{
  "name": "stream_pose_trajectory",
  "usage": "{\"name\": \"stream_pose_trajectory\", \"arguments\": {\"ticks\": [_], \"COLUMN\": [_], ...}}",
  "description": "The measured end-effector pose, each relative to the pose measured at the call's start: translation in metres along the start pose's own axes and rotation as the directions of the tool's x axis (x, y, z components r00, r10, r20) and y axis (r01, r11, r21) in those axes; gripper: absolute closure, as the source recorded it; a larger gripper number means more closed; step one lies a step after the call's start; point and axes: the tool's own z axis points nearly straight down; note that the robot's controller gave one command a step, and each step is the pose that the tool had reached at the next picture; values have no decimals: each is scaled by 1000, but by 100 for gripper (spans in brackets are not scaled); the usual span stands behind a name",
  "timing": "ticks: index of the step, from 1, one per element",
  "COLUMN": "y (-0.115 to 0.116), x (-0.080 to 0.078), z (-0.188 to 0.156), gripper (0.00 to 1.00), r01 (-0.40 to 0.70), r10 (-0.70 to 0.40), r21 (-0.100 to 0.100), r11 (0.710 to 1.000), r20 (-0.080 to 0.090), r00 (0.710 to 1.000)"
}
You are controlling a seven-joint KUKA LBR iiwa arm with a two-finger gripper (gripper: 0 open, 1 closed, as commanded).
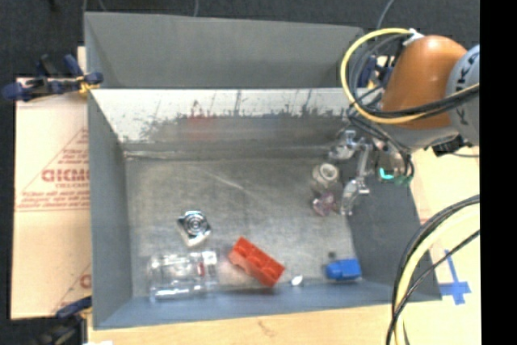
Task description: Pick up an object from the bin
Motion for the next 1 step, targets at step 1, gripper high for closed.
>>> {"name": "stream_pose_trajectory", "arguments": {"ticks": [1], "y": [-21], "x": [-3], "z": [51], "gripper": [0], "r01": [240], "r10": [-240], "r21": [6], "r11": [971], "r20": [24], "r00": [970]}}
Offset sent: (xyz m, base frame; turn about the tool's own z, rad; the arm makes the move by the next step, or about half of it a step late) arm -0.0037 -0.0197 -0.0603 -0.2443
